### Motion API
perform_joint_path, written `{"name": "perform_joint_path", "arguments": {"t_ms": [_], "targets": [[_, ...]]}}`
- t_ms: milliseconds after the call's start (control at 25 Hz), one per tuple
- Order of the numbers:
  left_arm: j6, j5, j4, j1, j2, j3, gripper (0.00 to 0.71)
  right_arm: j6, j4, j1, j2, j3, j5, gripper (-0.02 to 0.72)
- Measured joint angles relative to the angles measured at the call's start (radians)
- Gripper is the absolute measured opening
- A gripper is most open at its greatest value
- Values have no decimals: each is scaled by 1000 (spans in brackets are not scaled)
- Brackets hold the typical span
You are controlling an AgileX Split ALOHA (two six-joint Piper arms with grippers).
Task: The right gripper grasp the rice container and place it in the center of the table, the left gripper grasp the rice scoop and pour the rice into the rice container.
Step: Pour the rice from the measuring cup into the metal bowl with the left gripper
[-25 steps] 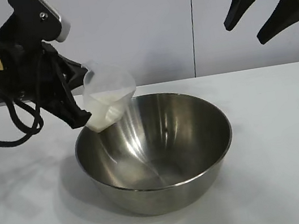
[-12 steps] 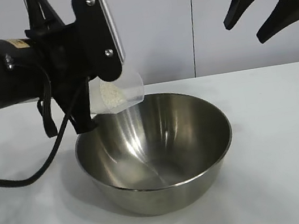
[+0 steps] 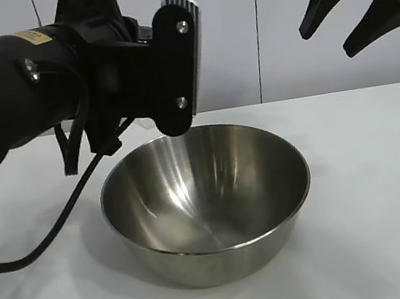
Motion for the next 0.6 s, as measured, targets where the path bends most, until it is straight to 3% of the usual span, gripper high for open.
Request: {"name": "perform_joint_path", "arguments": {"t_ms": [160, 600], "targets": [[49, 2, 35, -24, 0, 0, 9, 0, 1, 0, 0, 0, 0, 409], [295, 105, 123, -26, 0, 0, 8, 0, 1, 0, 0, 0, 0, 409]]}}
